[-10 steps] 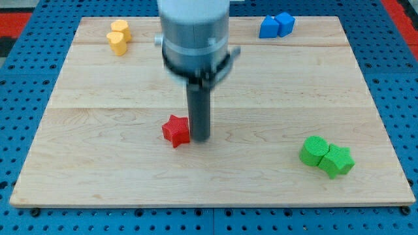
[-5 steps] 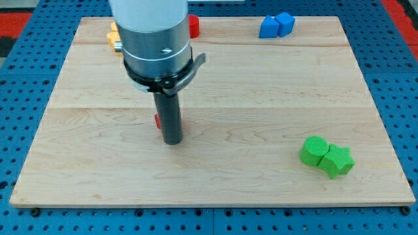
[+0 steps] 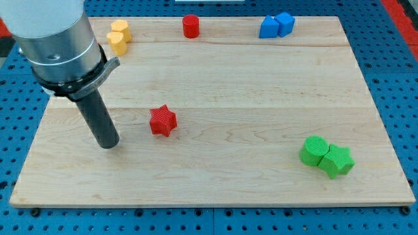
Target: Push the red star to the left upwards
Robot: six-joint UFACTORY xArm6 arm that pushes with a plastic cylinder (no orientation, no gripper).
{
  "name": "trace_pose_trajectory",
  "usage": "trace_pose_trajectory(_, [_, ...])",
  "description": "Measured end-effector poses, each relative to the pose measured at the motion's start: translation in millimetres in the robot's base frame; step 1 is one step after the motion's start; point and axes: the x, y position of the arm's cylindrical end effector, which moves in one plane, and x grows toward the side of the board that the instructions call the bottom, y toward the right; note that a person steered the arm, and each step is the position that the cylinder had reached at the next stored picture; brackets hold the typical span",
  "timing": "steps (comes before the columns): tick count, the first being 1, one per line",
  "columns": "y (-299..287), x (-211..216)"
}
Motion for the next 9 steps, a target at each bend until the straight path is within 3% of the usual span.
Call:
trace_pose_trajectory(1, [45, 22])
trace_pose_trajectory(2, [47, -21])
trace_pose_trajectory(4, [54, -51])
trace_pose_trajectory(6, [95, -27])
trace_pose_trajectory(8, [91, -100])
trace_pose_trajectory(9, [75, -87])
